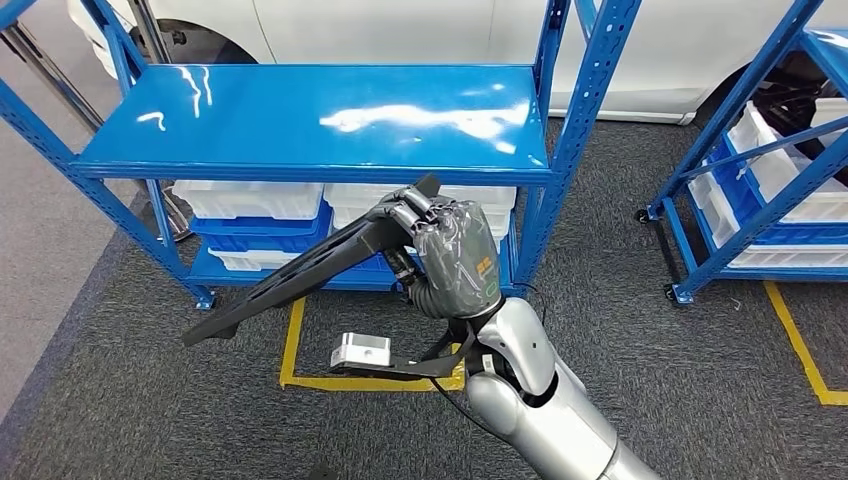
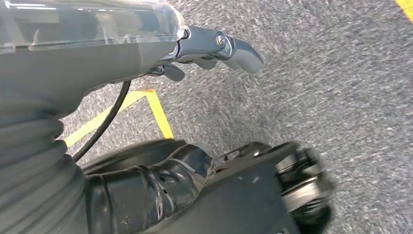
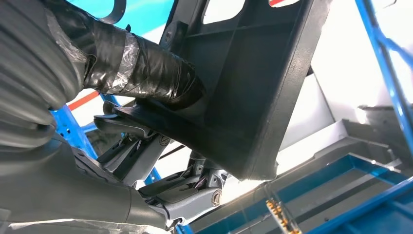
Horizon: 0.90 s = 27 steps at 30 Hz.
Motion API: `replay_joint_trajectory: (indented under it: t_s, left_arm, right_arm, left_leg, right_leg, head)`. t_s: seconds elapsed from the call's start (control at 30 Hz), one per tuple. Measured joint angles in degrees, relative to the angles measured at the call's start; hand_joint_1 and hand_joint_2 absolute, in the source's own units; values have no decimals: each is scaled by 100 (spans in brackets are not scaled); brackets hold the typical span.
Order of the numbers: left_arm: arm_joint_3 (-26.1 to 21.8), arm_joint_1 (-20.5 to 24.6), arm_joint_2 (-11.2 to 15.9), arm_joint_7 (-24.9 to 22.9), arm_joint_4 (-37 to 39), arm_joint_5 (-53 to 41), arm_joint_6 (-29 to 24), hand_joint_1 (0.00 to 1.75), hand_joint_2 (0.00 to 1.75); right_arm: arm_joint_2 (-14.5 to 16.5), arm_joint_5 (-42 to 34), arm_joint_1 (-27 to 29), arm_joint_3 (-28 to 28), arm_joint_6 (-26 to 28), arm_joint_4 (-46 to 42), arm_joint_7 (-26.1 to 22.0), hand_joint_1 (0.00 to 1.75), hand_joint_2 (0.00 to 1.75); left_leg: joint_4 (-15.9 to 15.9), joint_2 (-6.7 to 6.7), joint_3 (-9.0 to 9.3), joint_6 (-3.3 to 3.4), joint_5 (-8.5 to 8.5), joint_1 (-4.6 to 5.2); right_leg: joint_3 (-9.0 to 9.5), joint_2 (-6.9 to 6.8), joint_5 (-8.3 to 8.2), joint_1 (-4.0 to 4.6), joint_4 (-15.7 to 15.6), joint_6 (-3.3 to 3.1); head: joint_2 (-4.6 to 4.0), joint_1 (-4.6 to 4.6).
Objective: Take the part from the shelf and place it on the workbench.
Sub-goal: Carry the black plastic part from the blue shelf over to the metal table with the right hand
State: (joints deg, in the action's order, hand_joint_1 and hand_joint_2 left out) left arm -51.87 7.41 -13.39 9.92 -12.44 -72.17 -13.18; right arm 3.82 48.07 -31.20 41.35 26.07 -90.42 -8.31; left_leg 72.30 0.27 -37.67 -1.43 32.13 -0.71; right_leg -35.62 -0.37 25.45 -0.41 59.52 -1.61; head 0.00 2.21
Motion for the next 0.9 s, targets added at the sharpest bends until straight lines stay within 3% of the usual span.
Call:
replay_joint_trajectory:
  t_s: [0.03, 0.1, 0.17, 0.23, 0.3, 0.4, 0.43, 0.47, 0.5, 0.57, 0.63, 0.73, 0.8, 0.9]
  left_arm:
    - [0, 5, 1, 0, 0, -1, 0, 0, 175]
    - [1, 18, 3, 0, 0, -2, -1, 0, 175]
    - [2, 24, 4, 0, 0, -2, -2, 0, 175]
    - [3, 16, 3, 1, 0, -3, -2, 0, 175]
    - [5, 19, 1, 8, 0, -6, 0, 0, 175]
    - [11, 26, 0, 28, 0, -8, 1, 0, 175]
    - [11, 23, 1, 30, 0, -5, 0, 0, 175]
    - [11, 22, 1, 31, 0, -2, -1, 0, 175]
    - [11, 21, 1, 31, 0, 1, -2, 0, 175]
    - [11, 17, -2, 31, 0, 2, -2, 0, 175]
    - [11, 10, -3, 31, 0, 9, -5, 0, 175]
    - [11, 10, -2, 33, 0, 22, -21, 0, 175]
    - [11, 9, -1, 38, 0, 33, -37, 0, 175]
    - [11, -14, 1, 44, 0, 51, -50, 0, 175]
  right_arm:
    - [0, -1, 1, 4, -1, 7, -13, 175, 175]
    - [1, -2, -1, 9, -3, 10, -25, 175, 175]
    - [2, -5, -4, 19, -15, 10, -38, 175, 175]
    - [1, -16, -4, 30, -51, 11, -48, 175, 175]
    - [-2, -33, -9, 37, -84, 15, -55, 175, 175]
    - [-11, -74, 3, 45, -100, 41, -76, 175, 175]
    - [-17, -87, 13, 47, -104, 55, -83, 175, 175]
    - [-23, -97, 21, 49, -109, 68, -90, 175, 175]
    - [-28, -105, 26, 51, -112, 76, -96, 175, 175]
    - [-31, -111, 28, 55, -117, 83, -107, 175, 175]
    - [-32, -122, 27, 57, -116, 87, -112, 175, 175]
    - [-48, -150, 43, 57, -97, 95, -120, 175, 175]
    - [-62, -161, 67, 55, -67, 96, -134, 175, 175]
    - [-84, -161, 141, 51, -8, 96, -150, 175, 175]
  left_leg:
    - [-388, -2, 264, 16, -148, 0]
    - [-1133, -12, 738, 63, -273, 22]
    - [-1399, -24, 866, 113, -256, 50]
    - [-1445, -14, 817, 189, -327, 36]
    - [-1492, 6, 757, 294, -422, 10]
    - [-1487, 26, 609, 367, -542, 13]
    - [-1474, 37, 557, 366, -571, 14]
    - [-1454, 53, 507, 361, -593, 14]
    - [-1429, 73, 464, 355, -606, 14]
    - [-1377, 122, 407, 332, -614, 21]
    - [-1346, 181, 379, 279, -628, 37]
    - [-1342, 282, 356, 189, -650, 50]
    - [-1153, 216, 273, 133, -466, 38]
    - [-211, 54, -75, 71, 110, 8]
  right_leg:
    - [-37, 1, -24, 0, 17, 14]
    - [-99, 2, -76, 12, 47, 63]
    - [-131, 1, -146, 20, 47, 125]
    - [-148, 8, -187, 18, 44, 187]
    - [-258, 22, 46, 18, 281, 240]
    - [-594, 28, 694, 3, 1252, 287]
    - [-637, 28, 762, -2, 1468, 296]
    - [-583, 26, 719, -10, 1495, 301]
    - [-427, 15, 593, -18, 1314, 299]
    - [57, -91, 344, -12, 589, 273]
    - [323, -209, 282, 40, 98, 215]
    - [294, -149, 250, 54, -27, 117]
    - [266, -75, 183, 20, -76, 34]
    - [203, 34, 120, 17, -89, -30]
  head:
    - [0, 0]
    - [0, 1]
    - [0, 2]
    - [0, 3]
    - [0, 9]
    - [0, 12]
    - [0, 13]
    - [0, 13]
    - [0, 14]
    - [0, 14]
    - [0, 13]
    - [0, 12]
    - [0, 10]
    - [0, 7]
